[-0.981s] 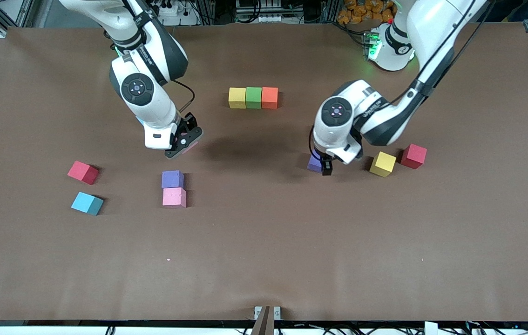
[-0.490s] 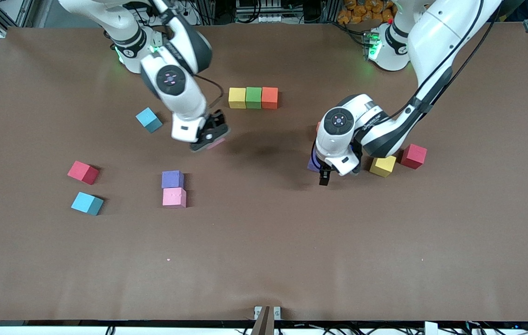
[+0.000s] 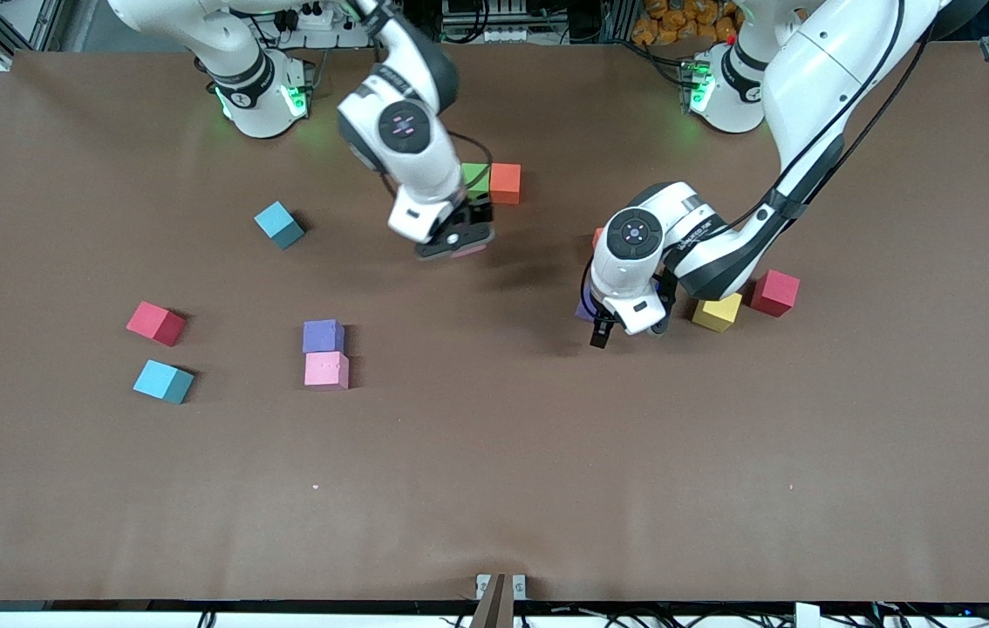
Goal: Form number 2 with 11 blocks
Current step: 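Carry the pink block toward the row with the right gripper while left grasps blue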
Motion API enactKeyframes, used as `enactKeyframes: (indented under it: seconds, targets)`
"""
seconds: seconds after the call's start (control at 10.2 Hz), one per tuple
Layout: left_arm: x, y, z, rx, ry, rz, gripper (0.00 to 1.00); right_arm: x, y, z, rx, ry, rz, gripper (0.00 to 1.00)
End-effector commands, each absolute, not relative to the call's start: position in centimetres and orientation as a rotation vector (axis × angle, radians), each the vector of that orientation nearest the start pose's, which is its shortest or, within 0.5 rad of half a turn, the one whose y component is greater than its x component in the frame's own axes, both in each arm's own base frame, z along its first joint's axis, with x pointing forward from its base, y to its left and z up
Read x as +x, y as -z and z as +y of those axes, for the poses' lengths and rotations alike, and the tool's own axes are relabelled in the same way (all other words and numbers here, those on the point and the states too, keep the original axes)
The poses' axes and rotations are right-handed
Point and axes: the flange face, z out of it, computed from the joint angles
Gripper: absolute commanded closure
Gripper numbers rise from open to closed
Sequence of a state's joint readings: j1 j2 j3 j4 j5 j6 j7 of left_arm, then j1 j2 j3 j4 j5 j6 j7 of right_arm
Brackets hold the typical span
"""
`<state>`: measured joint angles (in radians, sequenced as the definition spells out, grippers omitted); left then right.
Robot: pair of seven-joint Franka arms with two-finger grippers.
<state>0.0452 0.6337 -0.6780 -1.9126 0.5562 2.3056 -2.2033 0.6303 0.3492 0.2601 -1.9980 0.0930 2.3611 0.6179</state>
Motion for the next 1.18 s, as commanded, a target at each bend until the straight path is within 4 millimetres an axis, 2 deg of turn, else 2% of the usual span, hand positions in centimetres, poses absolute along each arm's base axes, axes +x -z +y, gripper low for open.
enactKeyframes:
  seconds: [0.0,0.1,0.39,0.49,0.69,0.78,0.88,1.08]
  targets:
    - [51.6,-22.7,-34.1,-2.549,0.029,-1.763,0.00,37.6,-26.4,49.1,-3.040,-0.158,-0.162,0.55]
    - [51.5,-22.8,-34.0,-2.559,0.034,-1.714,0.00,37.1,-25.4,49.8,-3.053,-0.170,-0.139,0.55]
    - [50.6,-23.2,-34.7,-2.686,0.014,-1.447,0.00,36.7,-24.5,51.4,-3.067,-0.173,0.011,0.55]
    - [50.5,-23.7,-35.2,-2.776,0.008,-1.290,0.00,36.5,-24.0,51.8,-3.068,-0.181,0.035,0.55]
    - [50.5,-23.2,-35.4,-2.923,-0.024,-0.911,0.00,35.3,-22.7,52.8,-3.081,-0.196,0.066,0.55]
    - [49.9,-22.5,-36.1,-2.931,-0.071,-0.889,0.00,34.9,-21.8,53.0,-3.089,-0.197,0.051,0.55]
    - [50.0,-22.4,-35.7,-2.925,-0.102,-0.920,0.00,34.9,-21.2,52.9,-3.097,-0.203,0.044,0.55]
    - [50.6,-22.4,-34.9,-2.958,-0.107,-0.816,0.00,34.1,-21.2,53.5,-3.090,-0.212,0.038,0.55]
